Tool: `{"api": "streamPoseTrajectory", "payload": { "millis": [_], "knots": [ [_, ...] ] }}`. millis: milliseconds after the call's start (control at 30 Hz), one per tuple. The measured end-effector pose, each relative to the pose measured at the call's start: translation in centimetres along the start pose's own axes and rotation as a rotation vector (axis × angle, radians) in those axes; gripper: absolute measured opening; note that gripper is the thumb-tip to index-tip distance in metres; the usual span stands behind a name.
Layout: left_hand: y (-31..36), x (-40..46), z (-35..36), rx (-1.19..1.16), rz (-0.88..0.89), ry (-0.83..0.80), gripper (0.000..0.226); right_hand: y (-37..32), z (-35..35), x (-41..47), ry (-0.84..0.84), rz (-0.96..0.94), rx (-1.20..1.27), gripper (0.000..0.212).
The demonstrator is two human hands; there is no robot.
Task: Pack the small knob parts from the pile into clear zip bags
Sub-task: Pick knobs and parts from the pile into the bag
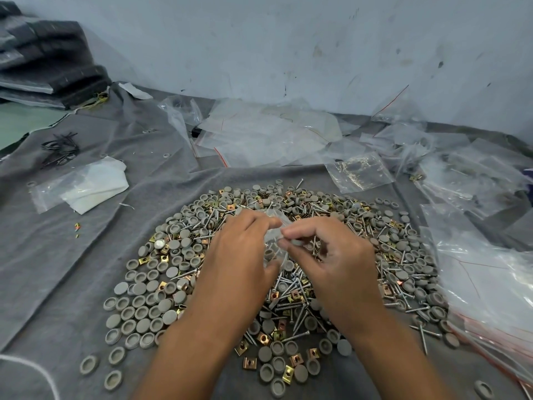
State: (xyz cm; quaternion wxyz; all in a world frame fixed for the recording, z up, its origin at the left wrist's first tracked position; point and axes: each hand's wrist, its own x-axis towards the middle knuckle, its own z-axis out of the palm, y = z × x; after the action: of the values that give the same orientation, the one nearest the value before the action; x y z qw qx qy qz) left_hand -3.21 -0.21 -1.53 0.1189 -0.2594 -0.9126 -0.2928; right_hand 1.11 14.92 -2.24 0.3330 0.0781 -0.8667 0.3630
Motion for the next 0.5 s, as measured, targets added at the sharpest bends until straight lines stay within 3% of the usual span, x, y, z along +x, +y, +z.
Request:
{"api": "streamPoseTrajectory", "payload": {
  "millis": [100,267,500],
  "knots": [
    [0.03,0.01,0.03,-0.005,-0.002,0.005,0.051,0.24,0.32,-0.19,-0.022,-0.003,-0.068,0.013],
    [-0.13,-0.02,0.02,-0.013,-0.006,0.009,0.054,0.31,-0.02,-0.01,0.110,-0.076,-0.098,0.021],
    [-0.06,0.14,-0.08,-0.021,-0.008,0.014,0.043,0.17,0.87,-0.23,-0.098,-0.048,-0.215,0.031]
  ]
}}
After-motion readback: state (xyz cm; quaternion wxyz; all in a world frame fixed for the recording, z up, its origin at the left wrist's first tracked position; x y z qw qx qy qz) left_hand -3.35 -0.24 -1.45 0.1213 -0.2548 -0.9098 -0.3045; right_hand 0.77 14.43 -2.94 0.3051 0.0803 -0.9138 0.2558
